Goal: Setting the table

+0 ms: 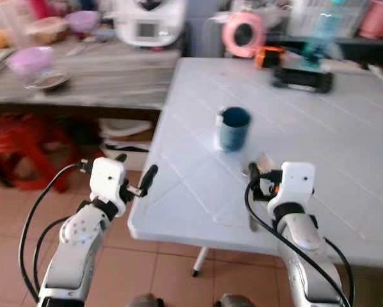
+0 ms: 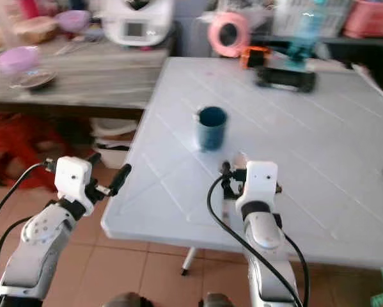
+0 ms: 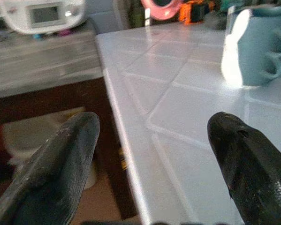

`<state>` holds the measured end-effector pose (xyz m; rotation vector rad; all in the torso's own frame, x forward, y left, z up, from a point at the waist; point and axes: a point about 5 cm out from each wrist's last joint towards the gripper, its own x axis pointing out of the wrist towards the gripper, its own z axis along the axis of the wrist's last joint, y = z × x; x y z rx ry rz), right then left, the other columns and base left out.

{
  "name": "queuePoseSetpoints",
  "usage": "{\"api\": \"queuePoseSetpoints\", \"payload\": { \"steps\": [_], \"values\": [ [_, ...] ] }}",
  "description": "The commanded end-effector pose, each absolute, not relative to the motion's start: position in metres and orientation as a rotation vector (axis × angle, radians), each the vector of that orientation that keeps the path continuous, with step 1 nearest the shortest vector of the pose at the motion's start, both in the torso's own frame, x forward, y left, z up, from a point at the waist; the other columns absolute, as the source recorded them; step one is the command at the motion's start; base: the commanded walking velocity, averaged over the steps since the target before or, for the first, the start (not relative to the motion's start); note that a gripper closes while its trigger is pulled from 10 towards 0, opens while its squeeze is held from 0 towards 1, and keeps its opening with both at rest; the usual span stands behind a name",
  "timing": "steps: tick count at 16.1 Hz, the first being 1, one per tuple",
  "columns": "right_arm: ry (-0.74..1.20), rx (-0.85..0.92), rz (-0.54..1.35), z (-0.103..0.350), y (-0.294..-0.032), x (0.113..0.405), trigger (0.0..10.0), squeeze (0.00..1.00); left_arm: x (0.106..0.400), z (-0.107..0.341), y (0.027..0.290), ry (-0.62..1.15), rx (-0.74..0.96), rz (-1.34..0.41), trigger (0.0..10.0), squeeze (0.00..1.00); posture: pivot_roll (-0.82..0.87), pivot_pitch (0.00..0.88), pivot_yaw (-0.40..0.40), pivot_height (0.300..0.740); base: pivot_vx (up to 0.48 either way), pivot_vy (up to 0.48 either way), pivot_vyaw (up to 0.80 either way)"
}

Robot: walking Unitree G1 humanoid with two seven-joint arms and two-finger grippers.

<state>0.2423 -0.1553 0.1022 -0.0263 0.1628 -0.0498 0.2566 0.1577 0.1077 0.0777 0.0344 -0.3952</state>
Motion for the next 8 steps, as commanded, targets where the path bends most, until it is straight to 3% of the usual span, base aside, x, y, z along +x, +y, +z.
{"api": "queuePoseSetpoints", "payload": {
  "steps": [1,8],
  "values": [
    [0.157,-0.013,-0.031,0.105,-0.151,0.245,10.0,0.00,0.258,0.111,0.160,0.027,0.092,-0.387,10.0,0.00,-0.05,0.000,0.043,0.740,0.000,0.000,0.00],
    [0.193,0.042,0.053,0.109,-0.138,0.248,10.0,0.00,0.259,0.111,0.156,0.025,0.090,-0.391,10.0,0.00,-0.05,0.000,0.041,0.740,0.000,0.000,0.00]
  ]
}}
